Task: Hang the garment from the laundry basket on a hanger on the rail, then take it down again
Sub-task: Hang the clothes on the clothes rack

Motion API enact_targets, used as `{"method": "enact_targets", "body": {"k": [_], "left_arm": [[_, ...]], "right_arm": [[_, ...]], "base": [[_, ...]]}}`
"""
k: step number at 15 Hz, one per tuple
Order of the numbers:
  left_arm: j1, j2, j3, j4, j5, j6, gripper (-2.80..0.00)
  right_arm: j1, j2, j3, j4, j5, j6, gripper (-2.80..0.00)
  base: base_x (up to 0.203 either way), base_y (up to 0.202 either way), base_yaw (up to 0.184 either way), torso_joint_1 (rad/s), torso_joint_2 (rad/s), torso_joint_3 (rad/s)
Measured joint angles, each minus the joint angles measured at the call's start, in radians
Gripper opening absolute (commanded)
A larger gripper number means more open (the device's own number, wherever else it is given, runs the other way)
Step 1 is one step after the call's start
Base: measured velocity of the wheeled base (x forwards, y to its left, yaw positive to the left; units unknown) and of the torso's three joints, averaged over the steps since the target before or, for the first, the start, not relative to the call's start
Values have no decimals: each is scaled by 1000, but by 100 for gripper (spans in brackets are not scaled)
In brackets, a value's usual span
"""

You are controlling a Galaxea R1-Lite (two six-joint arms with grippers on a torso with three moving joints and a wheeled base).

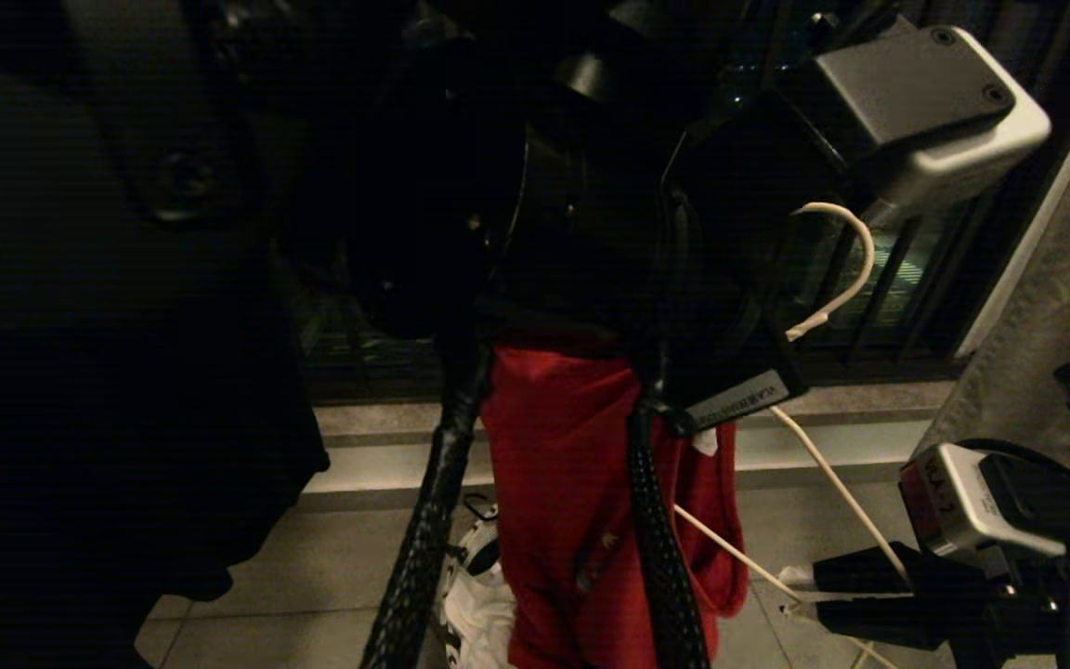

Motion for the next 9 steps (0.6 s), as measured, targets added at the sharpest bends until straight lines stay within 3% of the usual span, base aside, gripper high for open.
{"method": "enact_targets", "body": {"k": [9], "left_arm": [[-33, -5, 21, 5, -7, -5, -280]], "right_arm": [[-13, -10, 0, -7, -7, 1, -280]], "base": [[0, 0, 0, 0, 0, 0]]}}
